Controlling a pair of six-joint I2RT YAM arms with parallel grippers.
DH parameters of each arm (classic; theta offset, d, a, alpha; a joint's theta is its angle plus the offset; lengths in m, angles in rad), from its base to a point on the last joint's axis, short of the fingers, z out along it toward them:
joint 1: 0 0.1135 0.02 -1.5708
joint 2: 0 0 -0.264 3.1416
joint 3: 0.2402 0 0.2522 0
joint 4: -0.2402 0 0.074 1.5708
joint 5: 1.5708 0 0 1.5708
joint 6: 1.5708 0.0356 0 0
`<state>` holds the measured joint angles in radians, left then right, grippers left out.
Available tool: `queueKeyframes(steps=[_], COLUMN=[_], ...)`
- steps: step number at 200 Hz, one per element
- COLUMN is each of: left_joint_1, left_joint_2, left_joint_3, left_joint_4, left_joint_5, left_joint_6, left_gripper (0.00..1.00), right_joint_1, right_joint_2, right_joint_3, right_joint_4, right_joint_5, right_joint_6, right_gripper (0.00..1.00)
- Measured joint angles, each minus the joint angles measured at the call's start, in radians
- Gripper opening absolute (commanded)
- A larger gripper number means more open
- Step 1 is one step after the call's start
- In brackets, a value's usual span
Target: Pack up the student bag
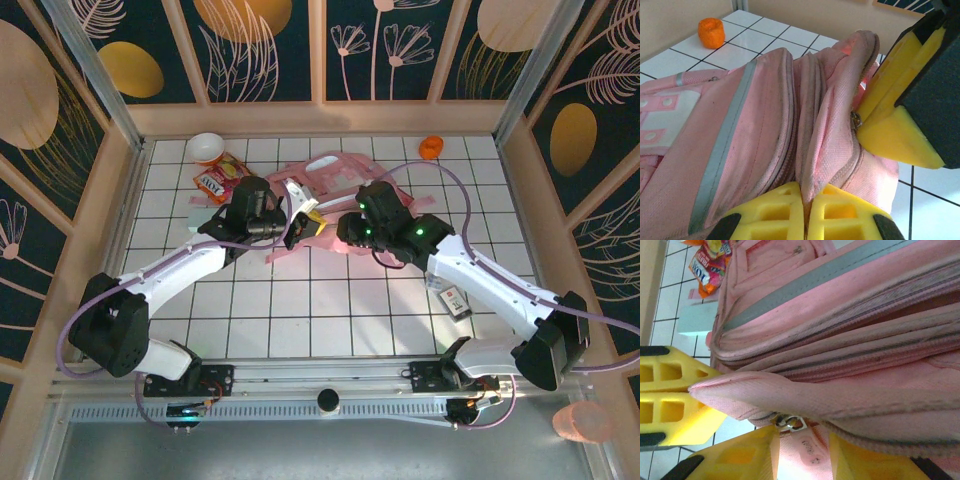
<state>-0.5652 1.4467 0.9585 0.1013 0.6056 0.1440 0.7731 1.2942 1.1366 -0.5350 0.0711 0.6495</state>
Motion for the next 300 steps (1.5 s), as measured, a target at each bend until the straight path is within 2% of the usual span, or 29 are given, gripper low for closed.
queueKeyframes(steps=[38,91,161,196,209,267,300], left_joint_1=[0.000,0.004,0.004,0.002,0.002,-0.009,-0.018], left_joint_2=[0.001,0.001,0.001,0.001,0.001,0.001,0.000], left_joint_3=[0.001,0.001,0.001,0.001,0.001,0.001,0.001], left_joint_4=[0.004,0.000,0.006,0.016,0.018,0.018,0.007], left_joint_5=[0.006,0.006,0.006,0.006,0.006,-0.013,-0.036], left_joint_6=[-0.002,-0.007,-0.012,-0.019,-0.022,-0.023,-0.013], left_gripper=[0.00,0.00,0.00,0.00,0.00,0.00,0.00], right_joint_1=[0.002,-0.010,-0.073,-0.087,-0.087,-0.074,-0.119], right_joint_2=[0.008,0.016,-0.047,-0.070,-0.071,-0.071,-0.071], right_joint_3=[-0.001,-0.040,-0.124,-0.138,-0.138,-0.100,-0.071], right_joint_4=[0.017,0.110,0.192,0.205,0.205,0.117,0.034], right_joint_5=[0.017,-0.109,-0.204,-0.212,-0.212,-0.148,-0.152], right_joint_6=[0.003,-0.060,-0.010,0.017,0.017,0.014,-0.035], right_gripper=[0.32,0.32,0.17,0.05,0.00,0.00,0.00])
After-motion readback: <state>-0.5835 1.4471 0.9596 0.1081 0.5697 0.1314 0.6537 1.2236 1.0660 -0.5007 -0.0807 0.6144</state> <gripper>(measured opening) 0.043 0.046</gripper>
